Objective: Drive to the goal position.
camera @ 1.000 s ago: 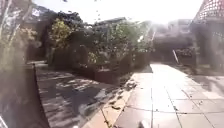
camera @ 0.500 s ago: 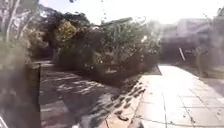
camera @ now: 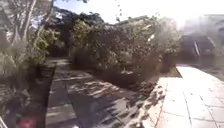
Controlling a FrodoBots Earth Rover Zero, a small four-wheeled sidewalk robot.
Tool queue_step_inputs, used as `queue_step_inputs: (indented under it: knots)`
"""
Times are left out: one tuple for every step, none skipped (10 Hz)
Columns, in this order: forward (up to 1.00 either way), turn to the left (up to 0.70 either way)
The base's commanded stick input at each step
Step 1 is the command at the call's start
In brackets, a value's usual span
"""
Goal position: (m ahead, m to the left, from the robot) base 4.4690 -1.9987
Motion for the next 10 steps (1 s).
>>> queue_step_inputs:
  knots:
    - [0.5, 0.0]
    - [0.5, 0.0]
    - [0.5, 0.0]
    - [0.5, 0.0]
    - [0.5, 0.0]
    - [0.5, 0.0]
    - [0.5, 0.0]
    - [0.5, 0.06]
    - [0.5, 0.31]
    - [0.5, 0.5]
